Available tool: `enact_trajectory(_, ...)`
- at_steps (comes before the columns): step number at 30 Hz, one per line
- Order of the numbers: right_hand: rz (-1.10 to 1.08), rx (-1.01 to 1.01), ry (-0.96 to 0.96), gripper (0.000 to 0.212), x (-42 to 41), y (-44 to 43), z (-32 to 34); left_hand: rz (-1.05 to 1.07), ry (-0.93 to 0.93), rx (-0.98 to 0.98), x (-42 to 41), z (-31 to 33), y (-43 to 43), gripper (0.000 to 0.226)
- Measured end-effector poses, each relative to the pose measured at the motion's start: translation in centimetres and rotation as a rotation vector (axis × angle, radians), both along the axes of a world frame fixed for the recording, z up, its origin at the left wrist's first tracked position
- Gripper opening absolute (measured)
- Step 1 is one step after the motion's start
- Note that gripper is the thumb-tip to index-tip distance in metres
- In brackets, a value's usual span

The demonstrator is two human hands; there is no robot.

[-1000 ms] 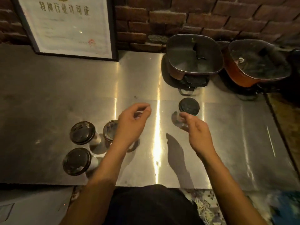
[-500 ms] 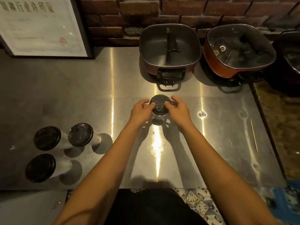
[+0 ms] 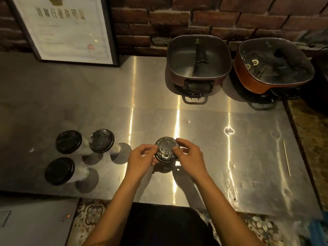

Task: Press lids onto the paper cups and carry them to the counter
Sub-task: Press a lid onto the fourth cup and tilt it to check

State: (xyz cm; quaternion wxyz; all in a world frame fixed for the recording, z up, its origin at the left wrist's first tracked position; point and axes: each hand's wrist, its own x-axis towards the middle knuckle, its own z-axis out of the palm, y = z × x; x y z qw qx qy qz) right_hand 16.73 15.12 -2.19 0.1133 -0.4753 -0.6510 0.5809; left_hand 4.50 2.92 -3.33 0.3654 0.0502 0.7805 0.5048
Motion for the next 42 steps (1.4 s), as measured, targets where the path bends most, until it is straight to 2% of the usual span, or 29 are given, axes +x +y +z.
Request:
enact_trajectory(8,0.074,-0.019,-0.064,0.035,0.9,-2.5,-1.0,-0.065,-0.008,-0.068,0.9,-1.0,-3.2,0.010)
enact_trajectory(12,0.069,-0.026,-0.095,0.039,1.1,-2.6,-1.2,-0.126,0.131,-0.137,0.9,-0.7,-2.5,0.027)
enact_trajectory(15,0.034,-0.033,-0.095,0.039,0.6,-2.7,-1.3,-0.053,0.139,-0.125,1.1,-0.5,-1.5,0.042)
enact_trajectory(19,-0.054,-0.044,-0.074,0.032,-1.9,-2.7,-1.4,0.048,0.064,-0.080,1.1,-1.4,1.0,0.044)
enact_trajectory(22,-0.062,-0.115,-0.077,0.039,-3.9,-2.9,-1.4,0.091,0.008,-0.053,1.9,-2.1,3.2,0.045)
enact_trajectory(25,-0.110,-0.088,-0.095,0.047,-4.7,-3.7,-2.2,0.118,0.063,-0.108,2.4,-2.9,4.0,0.053)
enact_trajectory(30,-0.177,-0.034,-0.131,0.054,-5.2,-3.9,-2.9,0.096,0.222,-0.205,2.4,-3.6,3.8,0.054)
enact_trajectory(37,-0.190,-0.034,-0.129,0.053,-5.4,-4.4,-3.0,0.130,0.198,-0.202,2.0,-3.9,3.8,0.047)
enact_trajectory(42,-0.263,-0.066,-0.107,0.049,-5.1,-4.9,-3.0,0.018,0.239,-0.207,1.9,-3.6,3.6,0.045)
